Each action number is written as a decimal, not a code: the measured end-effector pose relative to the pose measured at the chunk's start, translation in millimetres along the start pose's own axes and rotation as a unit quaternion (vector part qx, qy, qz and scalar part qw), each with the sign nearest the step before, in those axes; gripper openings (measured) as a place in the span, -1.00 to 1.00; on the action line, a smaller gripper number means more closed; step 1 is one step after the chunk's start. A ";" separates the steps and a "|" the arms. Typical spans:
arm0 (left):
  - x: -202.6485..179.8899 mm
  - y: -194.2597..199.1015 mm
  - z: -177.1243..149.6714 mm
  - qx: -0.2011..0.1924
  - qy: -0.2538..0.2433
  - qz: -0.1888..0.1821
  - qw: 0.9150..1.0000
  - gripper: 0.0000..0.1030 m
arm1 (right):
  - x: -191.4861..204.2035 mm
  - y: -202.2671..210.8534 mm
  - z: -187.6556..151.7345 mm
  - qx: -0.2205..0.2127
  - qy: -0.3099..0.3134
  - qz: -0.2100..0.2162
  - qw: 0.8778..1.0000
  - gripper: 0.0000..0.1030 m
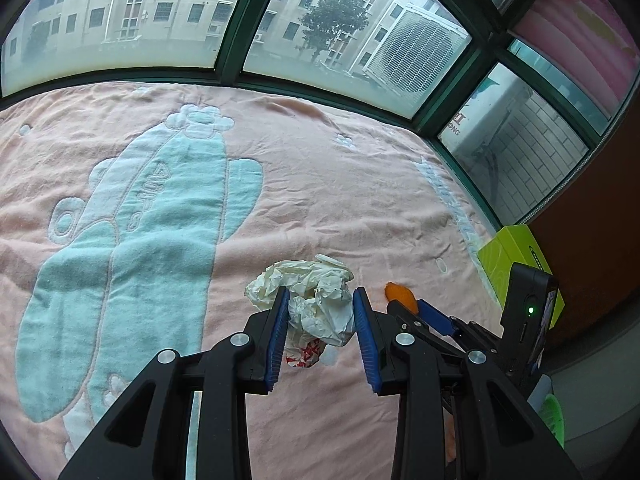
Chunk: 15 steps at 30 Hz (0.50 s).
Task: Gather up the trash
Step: 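Grasp the white tissue with the left tool while the right tool grasps the orange piece, then lift the tissue and orange piece and carry them to the green basket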
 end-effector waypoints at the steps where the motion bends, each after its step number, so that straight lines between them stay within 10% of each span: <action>1: 0.0 -0.1 0.1 0.001 0.000 -0.001 1.000 -0.39 | -1.2 -0.3 0.2 -0.001 0.000 -0.002 1.000 -0.29; 15: -6.0 7.2 -3.7 -0.003 0.001 -0.004 1.000 -0.39 | -9.4 12.3 -0.4 -0.011 -0.021 0.000 1.000 -0.45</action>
Point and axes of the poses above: each gripper's, at about its wrist camera, not at the fingertips, and y roughly against the way its jaws point, x to its left, z to its top, the point moved 10 cm from there along -y, roughly the way its jaws point, and after that the axes turned 5 degrees about -x, right-handed, at the moved point
